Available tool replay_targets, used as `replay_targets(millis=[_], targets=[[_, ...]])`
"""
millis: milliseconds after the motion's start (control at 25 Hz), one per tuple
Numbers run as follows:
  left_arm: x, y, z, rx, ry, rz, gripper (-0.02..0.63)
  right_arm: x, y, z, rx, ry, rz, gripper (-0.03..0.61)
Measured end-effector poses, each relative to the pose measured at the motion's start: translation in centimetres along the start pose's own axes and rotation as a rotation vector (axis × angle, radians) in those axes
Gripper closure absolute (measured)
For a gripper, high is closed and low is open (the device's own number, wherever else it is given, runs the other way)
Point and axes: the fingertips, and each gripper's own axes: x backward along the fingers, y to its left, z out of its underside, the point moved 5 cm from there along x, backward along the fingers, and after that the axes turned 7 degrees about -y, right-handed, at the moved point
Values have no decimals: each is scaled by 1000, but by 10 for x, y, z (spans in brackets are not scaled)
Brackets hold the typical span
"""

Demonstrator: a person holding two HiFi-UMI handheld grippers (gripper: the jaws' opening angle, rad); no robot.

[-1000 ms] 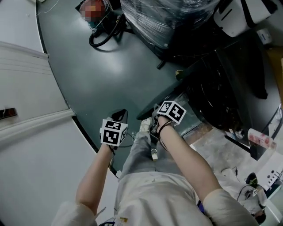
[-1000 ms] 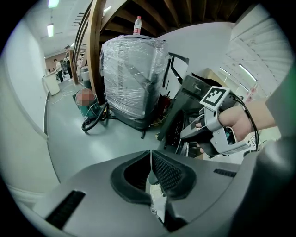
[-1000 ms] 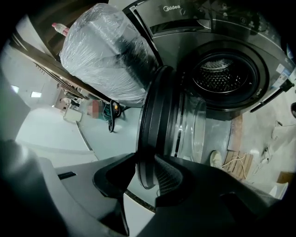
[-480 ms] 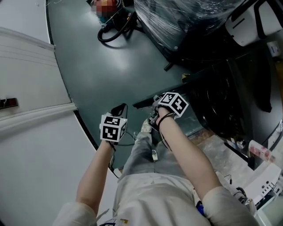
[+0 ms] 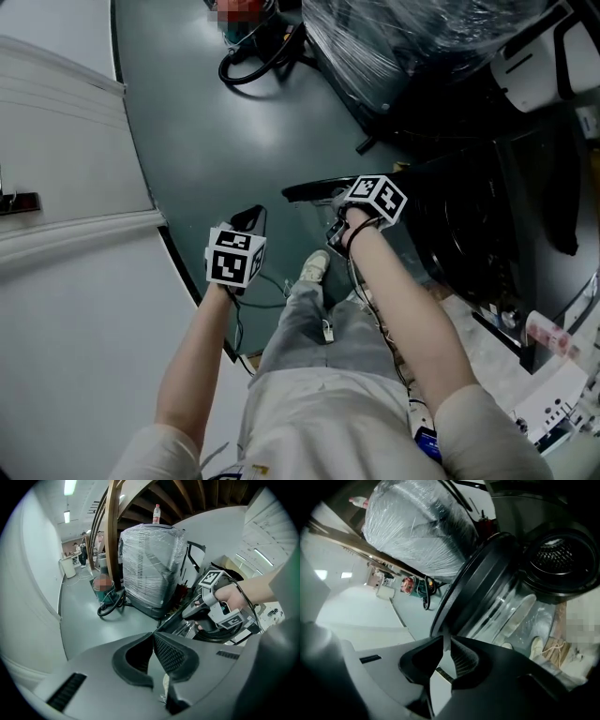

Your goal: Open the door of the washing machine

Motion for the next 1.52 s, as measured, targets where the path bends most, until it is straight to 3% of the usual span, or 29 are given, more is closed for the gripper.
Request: replay_targets(millis=[160, 400, 640, 840, 1200, 1520], targets=[[5, 4, -1, -12, -2, -4, 588, 0, 2, -4, 114, 52, -86, 523], [14, 1, -12, -24, -25, -9, 588, 32, 27, -8, 419, 42, -224, 551], [28, -22, -47, -19, -101, 39, 588, 97, 55, -14, 612, -60, -366, 551], [49, -46, -87, -57, -199, 72, 588, 164, 69, -22, 686, -183, -516, 552], [103, -102, -155, -139, -377, 116, 588, 300, 69, -38, 900, -461, -551, 552], [153, -161, -188, -216, -531, 187, 588, 405, 70, -32, 1040, -701, -557, 552]])
